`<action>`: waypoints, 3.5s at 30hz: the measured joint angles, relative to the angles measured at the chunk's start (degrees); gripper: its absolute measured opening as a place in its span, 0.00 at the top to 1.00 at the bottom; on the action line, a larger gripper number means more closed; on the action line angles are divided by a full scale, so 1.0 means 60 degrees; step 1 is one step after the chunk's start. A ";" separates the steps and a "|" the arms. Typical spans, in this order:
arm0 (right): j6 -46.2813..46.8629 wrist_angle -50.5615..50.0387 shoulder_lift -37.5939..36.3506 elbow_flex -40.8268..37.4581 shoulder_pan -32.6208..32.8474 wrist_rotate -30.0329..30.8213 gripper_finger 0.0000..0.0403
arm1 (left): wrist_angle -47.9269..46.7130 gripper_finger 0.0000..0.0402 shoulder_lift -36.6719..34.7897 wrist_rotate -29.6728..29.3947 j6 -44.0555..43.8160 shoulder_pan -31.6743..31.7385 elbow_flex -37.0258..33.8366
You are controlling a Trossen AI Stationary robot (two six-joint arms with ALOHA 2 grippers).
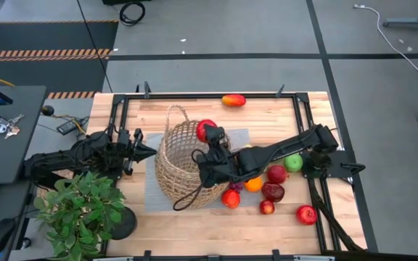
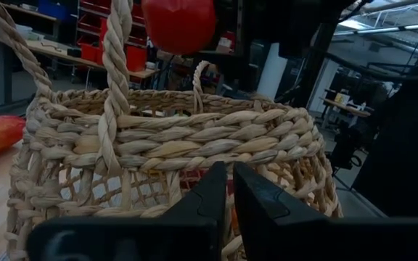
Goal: Build produce basket
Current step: Put the red apple into the basket
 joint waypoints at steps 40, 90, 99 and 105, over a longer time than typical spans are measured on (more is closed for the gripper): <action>0.1872 0.5599 -0.0028 -0.3329 -0.0834 -0.5840 0.05 | -0.0011 0.93 -0.0002 0.0000 -0.0002 0.0002 0.0001; 0.5022 0.3762 -0.0777 -0.2204 -0.1636 -0.7531 0.02 | -0.0011 0.93 -0.0004 0.0000 -0.0001 0.0000 0.0001; 0.5725 0.2484 -0.1389 -0.2200 -0.1506 -0.7863 0.02 | -0.0008 0.91 -0.0004 0.0000 -0.0002 0.0001 0.0003; 0.5784 0.2479 -0.1824 -0.2200 -0.1525 -0.8621 0.02 | 0.0110 0.93 0.0000 -0.0064 -0.0059 0.0002 -0.0001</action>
